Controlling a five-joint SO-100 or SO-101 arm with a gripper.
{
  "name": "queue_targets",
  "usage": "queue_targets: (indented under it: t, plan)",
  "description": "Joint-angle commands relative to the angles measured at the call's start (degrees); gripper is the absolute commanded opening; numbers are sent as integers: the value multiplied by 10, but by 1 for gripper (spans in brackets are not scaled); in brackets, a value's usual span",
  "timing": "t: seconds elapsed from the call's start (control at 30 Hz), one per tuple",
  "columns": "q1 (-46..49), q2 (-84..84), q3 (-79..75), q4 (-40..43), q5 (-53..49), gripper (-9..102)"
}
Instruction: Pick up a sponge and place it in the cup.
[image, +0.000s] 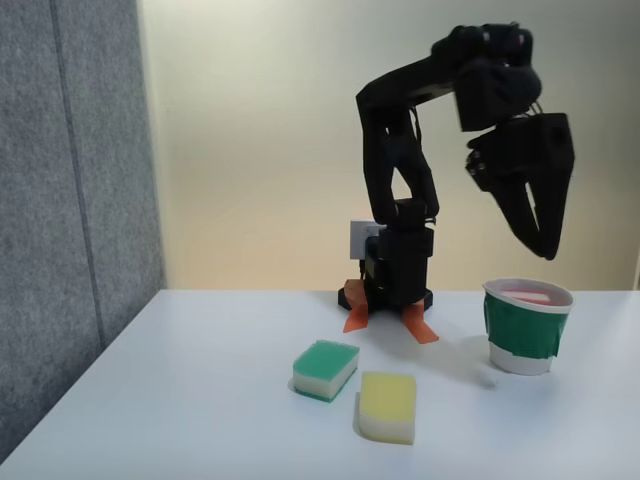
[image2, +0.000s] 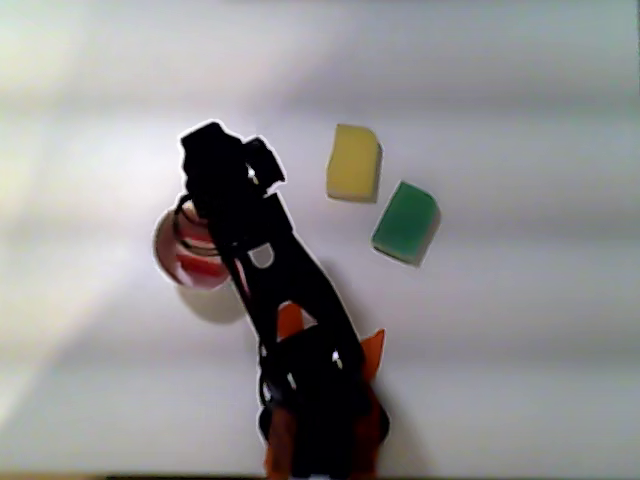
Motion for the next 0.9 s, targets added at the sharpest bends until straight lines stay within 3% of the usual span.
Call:
queue_targets:
  t: [0.0,0.23,0.37,0.7,0.87]
  plan:
    - [59,41,33,-63,14,0]
    - [183,162,327,-338,49,0]
    - [217,253,470,-409,72,0]
    - [244,505,720,-424,134,0]
    - [258,628,799,-387,150,0]
